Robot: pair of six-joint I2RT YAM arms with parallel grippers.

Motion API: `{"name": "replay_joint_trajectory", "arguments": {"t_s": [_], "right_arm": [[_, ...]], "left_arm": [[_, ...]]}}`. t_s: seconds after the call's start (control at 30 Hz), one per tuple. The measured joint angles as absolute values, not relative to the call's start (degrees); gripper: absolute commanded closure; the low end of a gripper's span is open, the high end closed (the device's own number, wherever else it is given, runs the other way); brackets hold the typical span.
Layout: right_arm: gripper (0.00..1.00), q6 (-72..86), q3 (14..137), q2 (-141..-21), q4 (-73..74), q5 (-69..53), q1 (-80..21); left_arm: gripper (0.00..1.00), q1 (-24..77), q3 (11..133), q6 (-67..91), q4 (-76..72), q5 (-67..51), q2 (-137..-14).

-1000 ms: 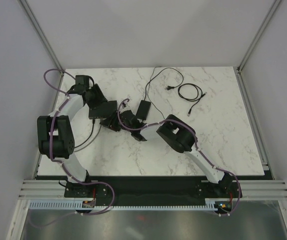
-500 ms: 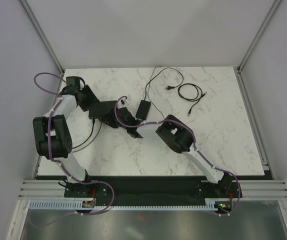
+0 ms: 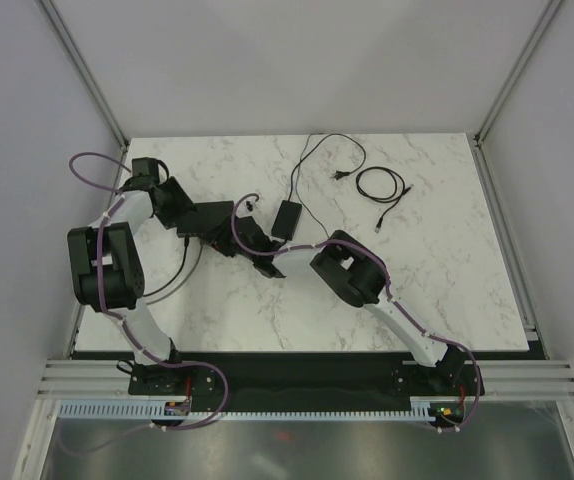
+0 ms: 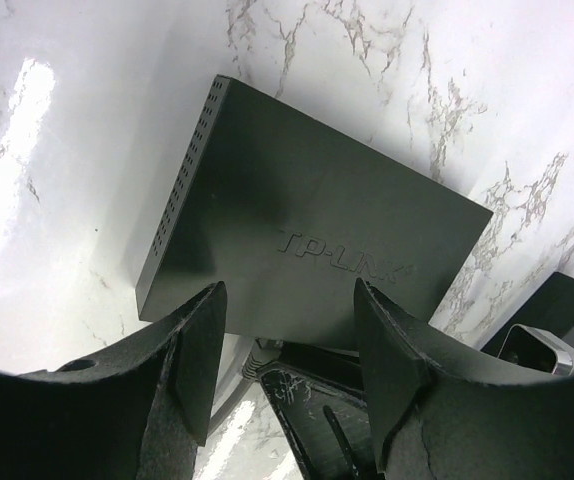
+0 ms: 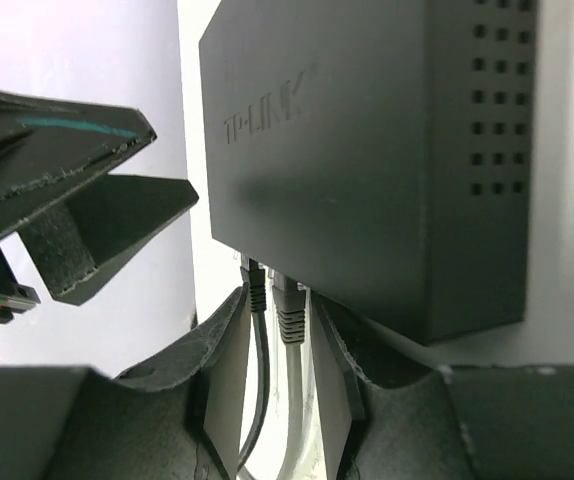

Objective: Pull the plug from the switch port

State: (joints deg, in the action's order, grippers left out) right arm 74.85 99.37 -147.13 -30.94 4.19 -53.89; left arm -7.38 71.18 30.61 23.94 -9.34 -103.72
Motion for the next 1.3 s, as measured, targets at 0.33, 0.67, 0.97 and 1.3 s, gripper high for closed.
{"name": "replay_joint_trajectory", "arguments": {"t_s": [0.33, 0.67, 0.97, 1.3], "right_arm": [[0.64, 78.85, 94.32, -145.51, -34.44, 6.35, -52.99], [0.64, 73.28, 100.68, -148.20, -31.11, -2.66, -46.87], [0.64, 64.03, 99.79, -146.36, -28.93, -5.37, -45.67], [0.64, 55.59, 90.11, -137.93, -26.55, -10.07, -45.06]], "left_arm": [[0.39, -7.38, 71.13, 30.61, 23.92, -9.34, -104.09], [0.39, -6.90, 70.50, 30.61, 23.92, -9.34, -102.67], [0.90, -7.07, 74.43, 27.53, 26.94, -2.44, -100.79], [0.98, -7.49, 94.67, 24.77, 23.11, -6.13, -116.66]]}}
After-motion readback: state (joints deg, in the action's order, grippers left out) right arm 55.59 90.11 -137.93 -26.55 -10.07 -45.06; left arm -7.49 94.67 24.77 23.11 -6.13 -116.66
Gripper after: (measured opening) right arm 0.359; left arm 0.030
